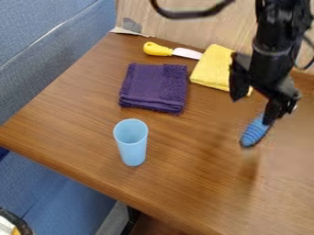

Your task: Move the blue fork to the right side of the table

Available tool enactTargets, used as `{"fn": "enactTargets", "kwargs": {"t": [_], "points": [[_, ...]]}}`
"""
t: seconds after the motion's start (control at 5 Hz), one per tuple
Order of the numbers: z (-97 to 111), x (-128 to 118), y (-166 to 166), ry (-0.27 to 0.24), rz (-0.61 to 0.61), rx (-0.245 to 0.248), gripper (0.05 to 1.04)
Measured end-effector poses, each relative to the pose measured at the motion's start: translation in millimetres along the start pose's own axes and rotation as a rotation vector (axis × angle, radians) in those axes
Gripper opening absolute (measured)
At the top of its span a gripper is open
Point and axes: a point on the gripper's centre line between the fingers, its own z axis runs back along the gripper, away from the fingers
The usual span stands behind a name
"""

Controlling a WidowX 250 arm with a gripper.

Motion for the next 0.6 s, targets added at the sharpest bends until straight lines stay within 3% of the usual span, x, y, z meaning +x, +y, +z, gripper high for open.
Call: {"fn": "enactTargets", "kwargs": {"t": [0.2,0.6], "points": [[18.7,-2.2,0.3,-0.038,0.010,0.006,1.000],[19.0,-1.8,0.9,-0.040,0.012,0.006,1.000]]}}
